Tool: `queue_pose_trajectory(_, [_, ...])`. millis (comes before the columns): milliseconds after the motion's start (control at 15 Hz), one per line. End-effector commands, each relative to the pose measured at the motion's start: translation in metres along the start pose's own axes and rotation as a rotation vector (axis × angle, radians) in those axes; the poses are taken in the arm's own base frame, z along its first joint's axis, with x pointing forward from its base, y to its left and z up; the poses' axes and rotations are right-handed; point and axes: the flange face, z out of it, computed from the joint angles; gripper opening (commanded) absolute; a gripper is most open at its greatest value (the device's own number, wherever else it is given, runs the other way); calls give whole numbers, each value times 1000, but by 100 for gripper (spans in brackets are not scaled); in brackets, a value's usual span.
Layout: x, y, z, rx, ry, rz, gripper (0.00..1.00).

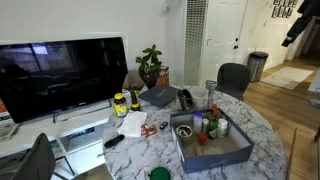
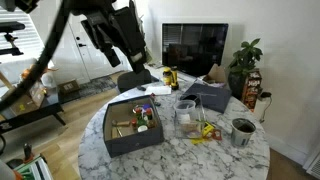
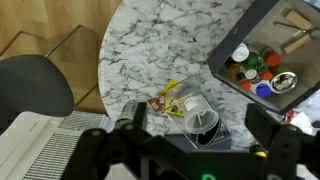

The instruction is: Move the white bottle from the box to the table

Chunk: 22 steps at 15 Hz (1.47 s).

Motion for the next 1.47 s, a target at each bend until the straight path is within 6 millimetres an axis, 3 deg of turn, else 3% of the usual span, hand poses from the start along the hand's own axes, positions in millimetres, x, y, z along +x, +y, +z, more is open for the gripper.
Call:
queue_pose_trajectory(0, [0, 0, -1, 0, -1, 0, 100])
queue_pose_trajectory(400, [2, -2, 1, -31, 12, 14, 100])
queue_pose_trajectory(467, [11, -13, 10, -18, 8, -5, 100])
queue_pose_trajectory(733, [45, -85, 67, -50, -53, -123, 100])
queue_pose_trajectory(1000, [63, -153, 147, -112, -187, -287, 100])
queue_pose_trajectory(1133, [57, -165, 178, -89, -265, -379, 100])
queue_pose_trajectory(1400, [39, -166, 232, -63, -440, -527, 100])
